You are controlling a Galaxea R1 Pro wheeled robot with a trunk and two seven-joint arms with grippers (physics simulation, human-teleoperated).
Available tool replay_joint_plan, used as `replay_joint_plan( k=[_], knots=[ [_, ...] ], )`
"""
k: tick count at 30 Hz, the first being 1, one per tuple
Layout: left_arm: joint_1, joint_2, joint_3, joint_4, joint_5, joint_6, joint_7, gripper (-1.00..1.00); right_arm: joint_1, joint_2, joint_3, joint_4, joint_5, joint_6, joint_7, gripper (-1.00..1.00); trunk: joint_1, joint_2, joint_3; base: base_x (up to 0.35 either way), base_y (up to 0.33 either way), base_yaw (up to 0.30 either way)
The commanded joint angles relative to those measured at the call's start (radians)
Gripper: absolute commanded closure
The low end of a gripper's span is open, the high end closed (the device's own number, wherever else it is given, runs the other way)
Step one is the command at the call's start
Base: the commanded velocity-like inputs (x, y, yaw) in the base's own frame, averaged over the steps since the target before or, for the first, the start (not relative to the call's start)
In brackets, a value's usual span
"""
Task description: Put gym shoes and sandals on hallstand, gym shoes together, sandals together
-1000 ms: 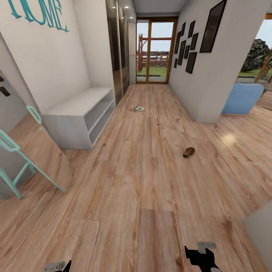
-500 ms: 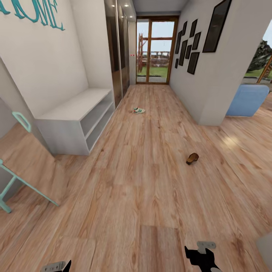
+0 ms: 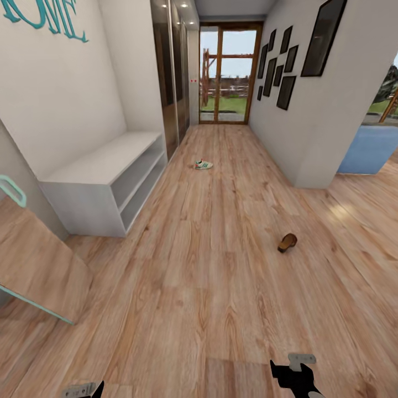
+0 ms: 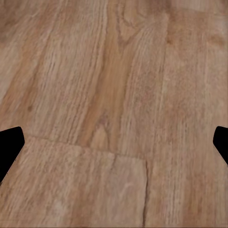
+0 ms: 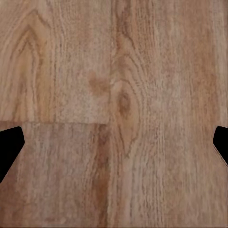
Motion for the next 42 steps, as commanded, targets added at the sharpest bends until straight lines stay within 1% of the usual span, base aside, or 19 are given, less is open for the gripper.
replay_joint_plan(
  k=[1, 6, 9, 24, 42],
  knots=[
    [-0.001, 0.0, 0.003, 0.001, 0.01, 0.0, -0.01, -1.0, -0.001, 0.0, 0.0, 0.001, -0.003, -0.003, 0.0, -1.0, 0.0, 0.0, -0.001, 0.336, 0.0, -0.006],
    [-0.001, 0.0, 0.003, 0.001, 0.01, 0.0, -0.01, -1.0, -0.001, 0.0, 0.0, 0.001, -0.003, -0.003, 0.0, -1.0, 0.0, 0.0, -0.001, 0.337, 0.0, -0.052],
    [-0.001, 0.0, 0.003, 0.001, 0.01, 0.0, -0.01, -1.0, -0.001, 0.0, 0.0, 0.001, -0.003, -0.003, 0.001, -1.0, 0.0, 0.0, -0.001, 0.336, 0.024, -0.188],
    [-0.001, 0.0, 0.003, 0.001, 0.01, 0.0, -0.01, -1.0, -0.001, 0.0, 0.0, 0.001, -0.003, -0.003, 0.003, -1.0, 0.0, 0.0, -0.001, 0.334, 0.105, -0.289],
    [-0.001, 0.0, 0.003, 0.001, 0.01, 0.0, -0.01, -1.0, -0.001, 0.0, 0.0, 0.001, -0.003, -0.003, 0.003, -1.0, 0.0, 0.0, -0.001, 0.297, 0.184, -0.3]
  ],
)
